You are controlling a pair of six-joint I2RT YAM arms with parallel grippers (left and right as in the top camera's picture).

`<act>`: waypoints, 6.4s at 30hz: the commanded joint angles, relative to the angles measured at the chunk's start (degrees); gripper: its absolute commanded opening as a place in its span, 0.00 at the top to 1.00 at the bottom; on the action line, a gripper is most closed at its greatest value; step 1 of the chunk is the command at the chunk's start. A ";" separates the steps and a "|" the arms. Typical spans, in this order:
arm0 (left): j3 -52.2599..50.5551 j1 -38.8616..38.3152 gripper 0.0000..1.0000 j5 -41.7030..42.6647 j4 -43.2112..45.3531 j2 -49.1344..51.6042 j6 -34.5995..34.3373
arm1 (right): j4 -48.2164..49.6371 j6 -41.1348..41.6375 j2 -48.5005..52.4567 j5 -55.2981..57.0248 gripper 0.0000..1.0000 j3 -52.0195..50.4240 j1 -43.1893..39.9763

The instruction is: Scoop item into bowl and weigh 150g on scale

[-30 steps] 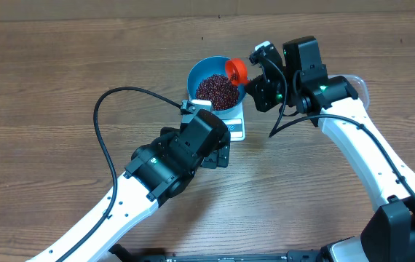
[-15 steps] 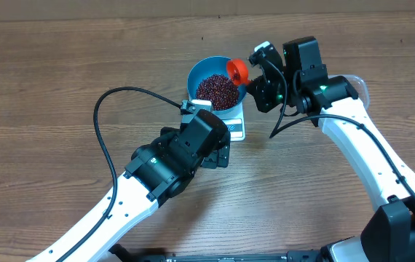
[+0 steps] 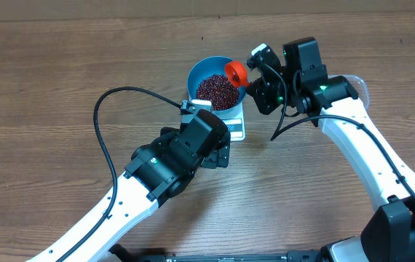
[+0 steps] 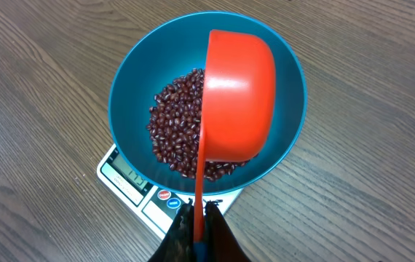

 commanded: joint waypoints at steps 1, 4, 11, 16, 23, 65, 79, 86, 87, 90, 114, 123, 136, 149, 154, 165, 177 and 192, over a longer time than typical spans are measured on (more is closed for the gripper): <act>0.20 -0.11 0.00 -0.59 0.07 0.22 -0.72 | 0.33 -0.70 -0.57 -0.50 0.96 1.46 0.48; 0.20 -0.11 0.00 -0.59 0.07 0.22 -0.72 | 0.33 1.44 -0.57 -0.50 0.96 1.46 0.48; 0.20 -0.11 0.00 -0.59 0.07 0.22 -0.72 | 0.02 10.27 -0.57 -0.48 0.96 1.46 0.46; 0.20 -0.11 0.00 -0.59 0.07 0.24 -0.72 | 0.87 20.76 -0.79 -0.50 0.96 1.51 -1.29; 0.20 -0.11 0.01 -0.59 0.07 0.22 -0.72 | 0.85 23.61 -1.03 -4.35 0.96 1.51 -7.50; 0.20 -0.11 0.01 -0.59 0.07 0.22 -0.72 | -1.18 17.35 -0.90 -4.09 0.96 1.49 -3.52; 0.20 -0.11 0.00 -0.59 0.07 0.22 -0.72 | -0.20 3.85 -0.61 2.05 0.96 1.44 0.59; 0.20 -0.11 0.00 -0.59 0.07 0.24 -0.72 | -0.13 0.57 -0.61 1.95 0.96 1.44 0.66; 0.20 -0.11 0.00 -0.59 0.07 0.22 -0.72 | -0.44 0.52 -0.61 1.90 0.96 1.44 0.81; 0.20 -0.11 0.00 -0.59 0.07 0.22 -0.72 | -0.76 -2.64 -0.61 2.16 0.96 1.44 1.27; 0.20 -0.11 0.01 -0.59 0.07 0.22 -0.72 | -0.55 -12.66 -0.61 0.44 0.96 1.44 1.70; 0.20 -0.11 0.00 -0.59 0.07 0.24 -0.72 | -0.76 -12.98 -0.61 -0.07 0.96 1.42 1.77; 0.20 -0.11 0.01 -0.59 0.07 0.22 -0.72 | -1.01 -21.73 -0.61 -0.04 0.96 1.42 1.75; 0.20 -0.11 0.01 -0.59 0.07 0.24 -0.72 | -0.96 -22.77 -0.61 -0.94 0.96 1.40 1.77; 0.20 -0.11 0.01 -0.59 0.07 0.22 -0.72 | -0.98 -21.42 -0.61 -0.96 0.96 1.40 1.77; 0.20 -0.11 0.00 -0.59 0.07 0.22 -0.72 | -3.30 -19.98 -0.61 -4.00 0.96 1.40 1.92; 0.20 -0.11 0.01 -0.59 0.07 0.22 -0.72 | -2.12 -12.17 -0.61 -3.08 0.96 1.40 1.92; 0.20 -0.11 0.00 -0.59 0.07 0.22 -0.72 | -1.88 28.30 -0.61 -3.06 0.96 1.40 1.86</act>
